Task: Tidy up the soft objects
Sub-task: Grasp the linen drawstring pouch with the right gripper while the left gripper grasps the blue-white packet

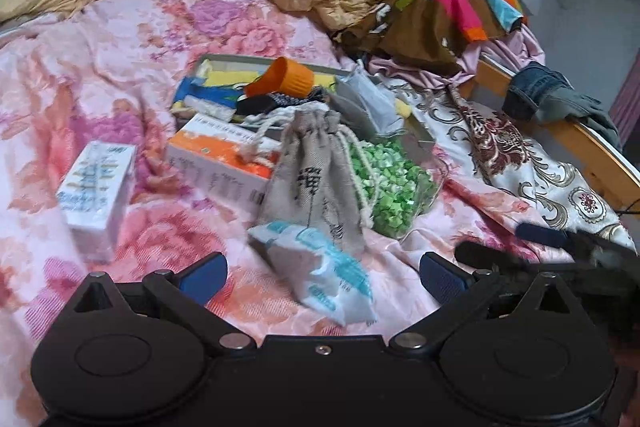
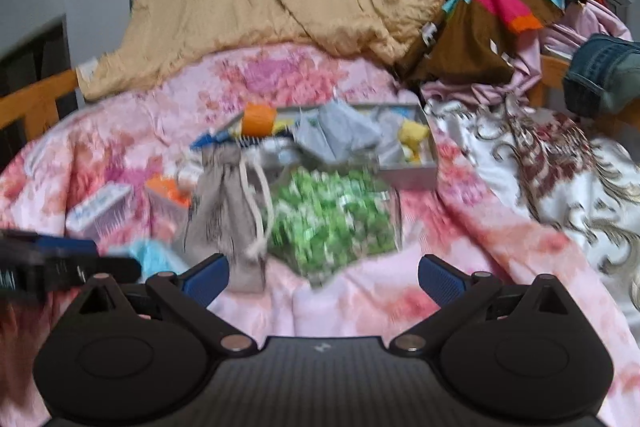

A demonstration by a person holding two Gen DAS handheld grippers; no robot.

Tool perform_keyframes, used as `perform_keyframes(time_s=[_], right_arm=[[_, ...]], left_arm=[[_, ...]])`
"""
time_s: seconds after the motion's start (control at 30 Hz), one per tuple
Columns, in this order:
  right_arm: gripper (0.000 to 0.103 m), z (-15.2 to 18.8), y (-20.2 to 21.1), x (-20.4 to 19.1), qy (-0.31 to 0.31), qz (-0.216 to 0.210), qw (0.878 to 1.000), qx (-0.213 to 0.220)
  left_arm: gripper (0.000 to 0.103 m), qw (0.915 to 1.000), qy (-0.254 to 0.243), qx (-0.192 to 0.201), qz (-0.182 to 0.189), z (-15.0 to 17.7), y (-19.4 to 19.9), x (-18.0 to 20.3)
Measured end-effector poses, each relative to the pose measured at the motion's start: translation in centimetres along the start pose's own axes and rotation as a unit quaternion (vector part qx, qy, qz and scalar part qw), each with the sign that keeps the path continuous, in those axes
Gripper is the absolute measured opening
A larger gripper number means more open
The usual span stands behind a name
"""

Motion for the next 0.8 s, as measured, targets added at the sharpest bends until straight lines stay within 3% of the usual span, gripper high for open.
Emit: perform_keyframes(time_s=[0.23, 0.43, 0.8], right_arm=[[0.103, -2.4, -2.9, -0.6, 0.013, -0.065, 0.997, 0.026], [0.103, -4.5, -5.9, -2.6, 0.031, -0.121, 0.992, 0.031], [0.099, -5.6, -10.2, -4.3, 0.02, -0.173, 0.985, 0.016]], left_arm=[[0.085, 0.9998, -0.008, -0.007, 0.018, -0.1, -2.0, 0.0], [0.07, 0.9997, -0.007, -0.022, 0.008, 0.3, -3.1, -0.5], [0.061, 0.9993, 0.022, -0.027, -0.012, 0.3, -4.0, -2.6]])
Point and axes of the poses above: each gripper's, at about its wrist camera, not at the fingertips, and y roughly against the way its jaws point, x to its right, z to its underside, the point moved 8 cm from there along -y, roughly the way its jaws point, and after that the axes turned 3 degrees about y, right-handed, at the moved point
